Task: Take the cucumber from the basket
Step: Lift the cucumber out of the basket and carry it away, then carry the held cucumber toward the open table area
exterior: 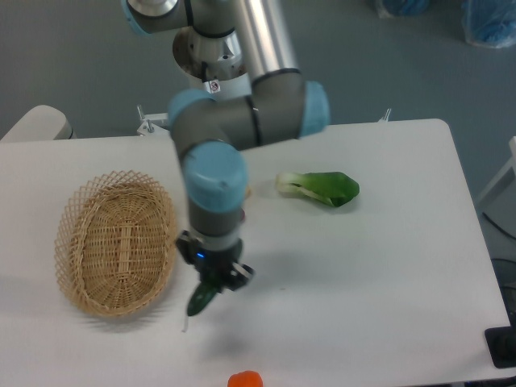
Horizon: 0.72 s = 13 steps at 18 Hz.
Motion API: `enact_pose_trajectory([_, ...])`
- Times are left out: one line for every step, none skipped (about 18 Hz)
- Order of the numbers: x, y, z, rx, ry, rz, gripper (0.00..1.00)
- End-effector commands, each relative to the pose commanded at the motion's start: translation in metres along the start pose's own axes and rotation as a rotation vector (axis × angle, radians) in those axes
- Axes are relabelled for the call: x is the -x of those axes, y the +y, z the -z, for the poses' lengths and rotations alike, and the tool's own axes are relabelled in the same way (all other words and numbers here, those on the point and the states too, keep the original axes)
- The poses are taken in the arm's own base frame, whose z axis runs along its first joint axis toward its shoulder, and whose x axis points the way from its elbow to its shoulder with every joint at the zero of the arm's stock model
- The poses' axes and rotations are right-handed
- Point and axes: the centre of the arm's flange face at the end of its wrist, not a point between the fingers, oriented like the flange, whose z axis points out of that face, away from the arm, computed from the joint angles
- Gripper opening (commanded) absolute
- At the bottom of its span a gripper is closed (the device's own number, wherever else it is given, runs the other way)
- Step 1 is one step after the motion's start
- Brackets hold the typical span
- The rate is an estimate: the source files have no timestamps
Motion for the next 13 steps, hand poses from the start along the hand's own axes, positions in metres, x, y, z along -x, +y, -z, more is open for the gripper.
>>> enact_pose_trajectory([0.012,0.008,-0.003,0.006,0.001,-0.032,0.08])
enact_pose_trajectory([0.023,0.013,-0.007,0.010,-0.002,-0.061,0.08])
enact_pose_trajectory([0.036,0.021,-0.009,0.016,-0.006,-0.079,0.08])
enact_pose_trajectory([0.047,0.028,-0.007,0.019,-0.014,-0.085,0.07])
enact_pose_trajectory([0.056,0.032,-0.008,0.022,-0.020,-0.094,0.07])
enact_pose_trajectory([0.066,0.035,-0.009,0.028,-0.026,-0.104,0.07])
enact_pose_trajectory([0.077,0.037,-0.012,0.040,-0.034,-0.117,0.08])
enact_pose_trajectory([0.086,0.039,-0.015,0.050,-0.040,-0.131,0.08])
enact_pose_trajectory([0.096,0.041,-0.020,0.056,-0.044,-0.141,0.08])
enact_pose_trajectory([0.104,0.041,-0.027,0.057,-0.045,-0.144,0.08])
enact_pose_trajectory([0.113,0.045,-0.031,0.061,-0.047,-0.139,0.08])
enact_pose_trajectory([0.124,0.053,-0.032,0.070,-0.053,-0.139,0.08])
enact_pose_trajectory([0.129,0.054,-0.034,0.071,-0.054,-0.162,0.08])
